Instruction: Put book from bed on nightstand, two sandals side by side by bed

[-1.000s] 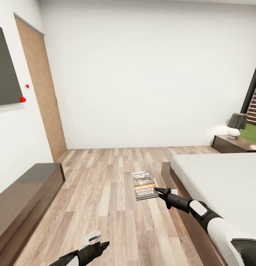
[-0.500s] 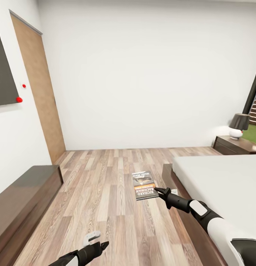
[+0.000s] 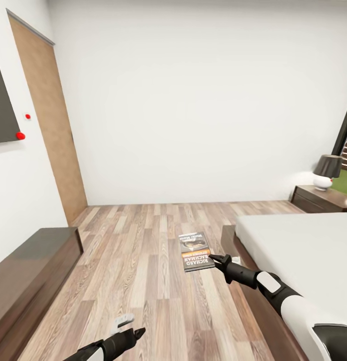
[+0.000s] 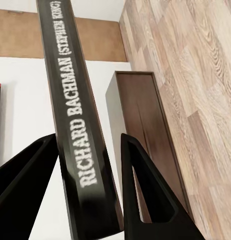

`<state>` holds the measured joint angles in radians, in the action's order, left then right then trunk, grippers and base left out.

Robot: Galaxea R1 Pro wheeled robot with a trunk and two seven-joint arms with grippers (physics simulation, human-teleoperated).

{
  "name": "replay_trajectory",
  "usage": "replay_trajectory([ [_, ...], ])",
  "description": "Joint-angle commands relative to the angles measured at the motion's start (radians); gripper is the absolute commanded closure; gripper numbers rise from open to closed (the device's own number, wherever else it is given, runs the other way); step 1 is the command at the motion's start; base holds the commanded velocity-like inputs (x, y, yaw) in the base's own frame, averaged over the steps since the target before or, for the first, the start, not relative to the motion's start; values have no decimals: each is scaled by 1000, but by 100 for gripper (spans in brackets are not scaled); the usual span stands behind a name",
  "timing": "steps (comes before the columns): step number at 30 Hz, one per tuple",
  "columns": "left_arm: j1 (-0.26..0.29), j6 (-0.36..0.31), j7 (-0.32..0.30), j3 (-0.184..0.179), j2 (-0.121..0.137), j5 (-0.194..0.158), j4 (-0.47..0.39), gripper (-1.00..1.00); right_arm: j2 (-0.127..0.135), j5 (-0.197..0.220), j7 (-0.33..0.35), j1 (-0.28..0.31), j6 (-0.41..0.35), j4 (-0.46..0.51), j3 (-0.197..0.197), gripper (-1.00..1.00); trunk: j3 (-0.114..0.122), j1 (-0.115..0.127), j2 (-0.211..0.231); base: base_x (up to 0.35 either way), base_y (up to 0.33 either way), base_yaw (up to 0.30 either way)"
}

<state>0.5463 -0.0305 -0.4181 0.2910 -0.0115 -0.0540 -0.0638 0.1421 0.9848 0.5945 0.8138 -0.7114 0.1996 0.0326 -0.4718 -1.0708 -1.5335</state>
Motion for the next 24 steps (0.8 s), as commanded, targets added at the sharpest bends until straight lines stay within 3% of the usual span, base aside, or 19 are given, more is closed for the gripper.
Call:
replay_trajectory([
  [1, 0, -3, -3, 1, 2, -5, 0, -100, 1, 5, 2, 1, -4, 0, 3, 100, -1, 0, -1, 153, 0, 0],
  [10, -14, -3, -4, -1, 49, -3, 4, -100, -1, 6, 4, 1, -3, 0, 3, 100, -1, 0, -1, 114, 0, 0],
  [18, -93, -1, -5, -1, 114, -4, 3, -100, -2, 7, 4, 1, -3, 0, 4, 100, -1, 0, -1, 18, 0, 0],
  [24, -160, 6, -5, 0, 145, -6, 1, -100, -3, 8, 4, 1, -3, 0, 4, 100, -1, 0, -1, 3, 0, 0],
])
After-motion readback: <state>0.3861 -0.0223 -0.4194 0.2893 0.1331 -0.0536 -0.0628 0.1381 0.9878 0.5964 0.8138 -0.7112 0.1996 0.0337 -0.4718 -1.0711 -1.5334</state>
